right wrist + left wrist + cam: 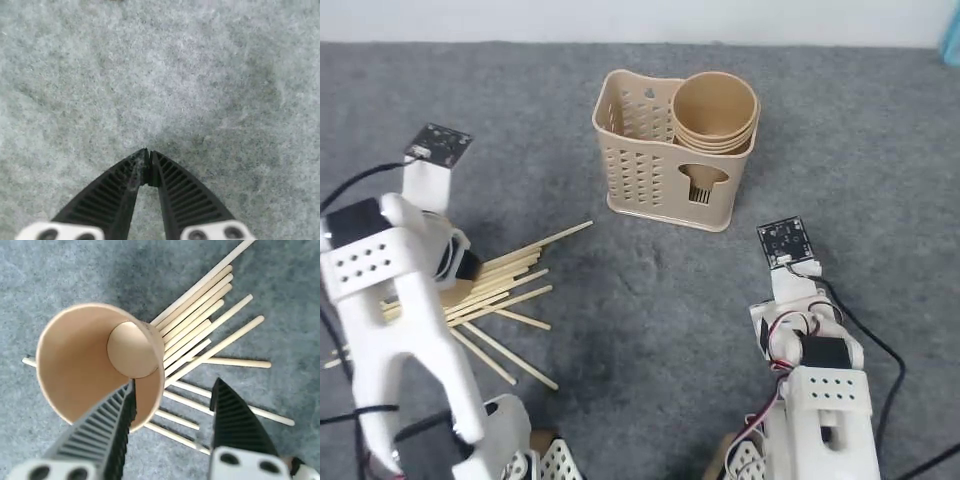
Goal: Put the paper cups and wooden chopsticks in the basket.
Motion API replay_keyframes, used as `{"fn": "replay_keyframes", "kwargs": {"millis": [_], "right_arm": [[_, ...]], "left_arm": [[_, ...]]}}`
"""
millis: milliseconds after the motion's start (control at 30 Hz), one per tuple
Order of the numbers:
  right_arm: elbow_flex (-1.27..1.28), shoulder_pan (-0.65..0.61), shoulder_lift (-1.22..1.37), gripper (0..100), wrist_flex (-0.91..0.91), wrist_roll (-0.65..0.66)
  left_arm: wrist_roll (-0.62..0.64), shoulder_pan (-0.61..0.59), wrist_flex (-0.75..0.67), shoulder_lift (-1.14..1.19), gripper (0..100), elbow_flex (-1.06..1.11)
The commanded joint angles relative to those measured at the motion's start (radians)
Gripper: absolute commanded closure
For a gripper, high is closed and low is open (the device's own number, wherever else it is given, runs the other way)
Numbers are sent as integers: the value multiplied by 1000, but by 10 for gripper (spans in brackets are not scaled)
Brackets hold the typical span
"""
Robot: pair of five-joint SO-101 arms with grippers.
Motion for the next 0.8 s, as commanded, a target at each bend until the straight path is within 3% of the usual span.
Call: {"fn": "replay_keyframes", "kwargs": {"millis": [0, 167, 667, 767], "right_arm": [[-6, -4, -27, 991, 5, 17], [-6, -4, -27, 991, 5, 14], [-9, -4, -27, 991, 21, 9], [-9, -4, -27, 991, 21, 9]], "left_arm": [[-3, 9, -17, -44, 800, 5], [-3, 12, -23, -38, 997, 7], [0, 11, 25, -49, 988, -27], [109, 12, 26, -49, 989, -148]]}}
